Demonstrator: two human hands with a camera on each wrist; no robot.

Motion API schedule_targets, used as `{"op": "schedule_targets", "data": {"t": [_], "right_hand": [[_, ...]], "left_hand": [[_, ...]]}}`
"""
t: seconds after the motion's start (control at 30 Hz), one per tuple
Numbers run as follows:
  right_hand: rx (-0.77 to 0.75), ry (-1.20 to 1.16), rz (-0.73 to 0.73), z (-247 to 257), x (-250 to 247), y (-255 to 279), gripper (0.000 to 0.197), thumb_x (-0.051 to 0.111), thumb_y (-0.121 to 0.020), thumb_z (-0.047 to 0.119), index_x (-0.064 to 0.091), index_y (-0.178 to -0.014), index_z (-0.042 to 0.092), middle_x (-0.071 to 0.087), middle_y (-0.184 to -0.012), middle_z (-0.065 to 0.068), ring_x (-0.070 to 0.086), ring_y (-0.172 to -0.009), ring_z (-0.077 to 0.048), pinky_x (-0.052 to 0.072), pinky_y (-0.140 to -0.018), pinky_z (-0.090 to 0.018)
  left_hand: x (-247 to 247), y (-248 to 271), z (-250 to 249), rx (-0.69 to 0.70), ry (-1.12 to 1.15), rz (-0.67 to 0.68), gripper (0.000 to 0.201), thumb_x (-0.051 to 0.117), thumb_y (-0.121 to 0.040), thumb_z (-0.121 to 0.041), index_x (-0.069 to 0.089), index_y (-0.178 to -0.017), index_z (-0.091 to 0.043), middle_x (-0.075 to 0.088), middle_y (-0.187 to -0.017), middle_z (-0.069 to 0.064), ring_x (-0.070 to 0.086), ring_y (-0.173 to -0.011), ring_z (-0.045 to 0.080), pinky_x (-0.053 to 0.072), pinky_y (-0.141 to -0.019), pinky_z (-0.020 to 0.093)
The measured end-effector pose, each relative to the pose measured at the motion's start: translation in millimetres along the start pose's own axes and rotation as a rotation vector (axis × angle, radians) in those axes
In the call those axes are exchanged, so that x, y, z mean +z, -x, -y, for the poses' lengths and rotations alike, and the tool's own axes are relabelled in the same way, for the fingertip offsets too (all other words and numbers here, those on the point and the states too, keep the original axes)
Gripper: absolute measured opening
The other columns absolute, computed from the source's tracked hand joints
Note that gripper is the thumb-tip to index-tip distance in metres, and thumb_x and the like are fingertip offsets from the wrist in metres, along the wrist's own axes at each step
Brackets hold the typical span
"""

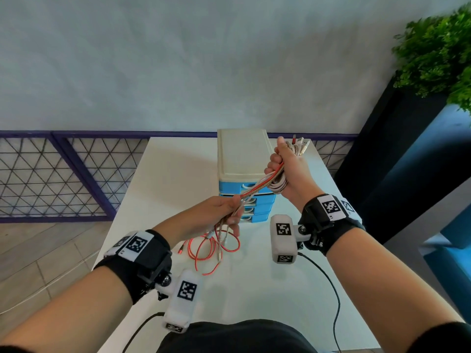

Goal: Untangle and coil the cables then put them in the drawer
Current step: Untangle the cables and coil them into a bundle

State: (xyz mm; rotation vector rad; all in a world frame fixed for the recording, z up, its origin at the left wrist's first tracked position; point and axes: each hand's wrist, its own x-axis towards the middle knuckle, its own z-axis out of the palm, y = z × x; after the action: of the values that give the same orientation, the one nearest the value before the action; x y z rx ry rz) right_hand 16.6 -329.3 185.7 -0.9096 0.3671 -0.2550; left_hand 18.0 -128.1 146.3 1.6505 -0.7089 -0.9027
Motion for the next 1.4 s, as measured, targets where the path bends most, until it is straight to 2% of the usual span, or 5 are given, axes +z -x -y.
{"op": "schedule_targets", "data": {"t": [0.33, 0.43, 0.63, 1.03, 1.4], "right_hand": [[0.027, 0.006, 0.097, 1.6, -9.3, -0.4, 0.03, 0.058, -0.095, 0.032, 0.048, -0.072, 0.017, 0.039, -0.052, 0.005, 0.038, -0.039, -0.007, 0.039, -0.041, -0.02], [0.003, 0.25, 0.213, 5.6, -8.6, 3.3, 0.028, 0.061, -0.094, 0.027, 0.049, -0.071, 0.017, 0.044, -0.054, 0.003, 0.045, -0.041, -0.009, 0.046, -0.044, -0.024], [0.083, 0.645, 0.387, 8.0, 6.1, 15.9, 0.027, 0.062, -0.092, 0.032, 0.062, -0.088, 0.006, 0.074, -0.086, -0.01, 0.072, -0.086, -0.023, 0.06, -0.077, -0.039], [0.318, 0.571, 0.631, -1.9, 11.1, 34.8, 0.041, 0.043, -0.1, 0.04, 0.057, -0.112, 0.003, 0.067, -0.099, -0.019, 0.069, -0.086, -0.028, 0.058, -0.081, -0.037], [0.33, 0.639, 0.688, -16.1, 5.9, 43.6, 0.013, 0.059, -0.094, 0.008, 0.063, -0.087, -0.001, 0.065, -0.092, -0.025, 0.071, -0.077, -0.017, 0.059, -0.074, -0.03]], "left_hand": [[-15.1, 6.2, 11.7, -0.122, -0.058, -0.014, 0.042, 0.028, -0.099, -0.044, 0.058, -0.097, -0.015, 0.042, -0.067, -0.004, 0.043, -0.063, 0.008, 0.031, -0.056, 0.02], [-27.9, -0.9, 4.8, -0.094, -0.619, -0.138, 0.035, 0.032, -0.099, -0.043, 0.06, -0.089, -0.025, 0.063, -0.086, -0.001, 0.057, -0.084, 0.017, 0.034, -0.094, 0.033], [-35.0, -4.1, -43.1, 0.293, -1.449, -0.407, 0.013, 0.052, -0.093, -0.034, 0.064, -0.092, -0.028, 0.061, -0.082, -0.009, 0.047, -0.099, 0.013, 0.009, -0.097, 0.042], [-21.7, -5.5, -69.2, 0.246, -1.108, -0.313, 0.046, 0.071, -0.079, -0.038, 0.033, -0.102, -0.025, 0.064, -0.095, -0.008, 0.042, -0.118, 0.019, 0.027, -0.096, 0.023], [-25.0, -9.7, -79.3, 0.294, -1.205, -0.262, 0.072, 0.08, -0.058, -0.054, 0.038, -0.11, -0.028, 0.056, -0.067, -0.012, 0.051, -0.077, 0.016, 0.044, -0.07, 0.031]]}}
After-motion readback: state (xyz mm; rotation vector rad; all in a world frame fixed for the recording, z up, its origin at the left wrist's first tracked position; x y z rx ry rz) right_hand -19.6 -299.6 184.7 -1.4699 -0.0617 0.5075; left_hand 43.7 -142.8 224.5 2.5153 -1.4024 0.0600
